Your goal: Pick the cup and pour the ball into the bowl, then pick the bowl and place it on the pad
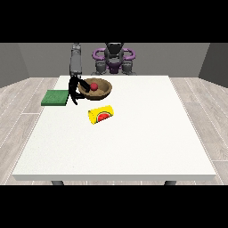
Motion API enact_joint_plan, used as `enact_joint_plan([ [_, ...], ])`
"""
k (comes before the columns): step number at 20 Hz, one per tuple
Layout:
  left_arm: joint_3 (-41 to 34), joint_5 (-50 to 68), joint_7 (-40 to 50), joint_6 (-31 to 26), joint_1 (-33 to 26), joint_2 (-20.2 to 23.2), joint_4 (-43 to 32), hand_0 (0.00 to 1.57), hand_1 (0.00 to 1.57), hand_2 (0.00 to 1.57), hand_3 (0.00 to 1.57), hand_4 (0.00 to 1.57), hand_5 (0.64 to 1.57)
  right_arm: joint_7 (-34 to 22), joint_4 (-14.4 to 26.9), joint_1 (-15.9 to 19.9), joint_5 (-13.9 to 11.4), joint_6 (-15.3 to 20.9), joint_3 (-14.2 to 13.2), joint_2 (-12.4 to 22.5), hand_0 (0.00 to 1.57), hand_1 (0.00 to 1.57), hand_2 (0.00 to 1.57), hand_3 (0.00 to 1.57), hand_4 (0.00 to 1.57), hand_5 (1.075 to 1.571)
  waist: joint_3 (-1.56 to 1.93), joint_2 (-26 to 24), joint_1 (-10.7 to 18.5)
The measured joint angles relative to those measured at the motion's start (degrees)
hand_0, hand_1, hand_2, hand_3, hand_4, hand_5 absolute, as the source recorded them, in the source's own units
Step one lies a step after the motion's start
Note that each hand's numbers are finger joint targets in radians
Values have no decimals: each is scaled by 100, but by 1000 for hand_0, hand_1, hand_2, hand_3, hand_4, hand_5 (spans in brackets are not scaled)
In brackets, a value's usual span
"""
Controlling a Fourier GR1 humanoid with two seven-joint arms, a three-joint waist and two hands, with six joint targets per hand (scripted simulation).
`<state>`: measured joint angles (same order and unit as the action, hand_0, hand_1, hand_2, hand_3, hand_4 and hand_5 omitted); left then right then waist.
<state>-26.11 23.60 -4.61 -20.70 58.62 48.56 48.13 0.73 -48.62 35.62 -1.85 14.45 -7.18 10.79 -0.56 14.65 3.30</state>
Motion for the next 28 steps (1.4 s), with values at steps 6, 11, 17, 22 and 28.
enact_joint_plan([
  [6, -249, -126, -597, -203, -495, 325, -659, 0, 0, 0, 0, 0, 1542, -1126, -457, 340, -166, -237, 274, 275, 1571, 1571, 1571, 1571, 1283, 1481, 33, -135, -508],
  [11, -351, -134, -785, -230, -580, 562, -820, 0, 0, 0, 0, 0, 1537, -1317, -475, 408, -119, -508, 217, 479, 1571, 1571, 1571, 1571, 1287, 1507, 48, -3, -658],
  [17, -322, -111, -838, -172, -567, 584, -672, 0, 0, 0, 0, 0, 1533, -953, -193, 436, -103, -931, 10, 1006, 1571, 1571, 1571, 1571, 1305, 1528, 57, 225, -669],
  [22, -355, -61, -785, -92, -551, 687, -537, 0, 0, 0, 0, 0, 1535, -433, 116, 395, 78, -1412, -369, 1617, 1571, 1571, 1571, 1230, 1295, 1536, 60, 388, -709],
  [28, -354, 62, -645, -41, -526, 740, -180, 0, 0, 0, 0, 149, 1535, 184, 757, 414, 438, -1915, -927, 2131, 1571, 1571, 1571, 866, 1291, 1541, 65, 647, -568],
])
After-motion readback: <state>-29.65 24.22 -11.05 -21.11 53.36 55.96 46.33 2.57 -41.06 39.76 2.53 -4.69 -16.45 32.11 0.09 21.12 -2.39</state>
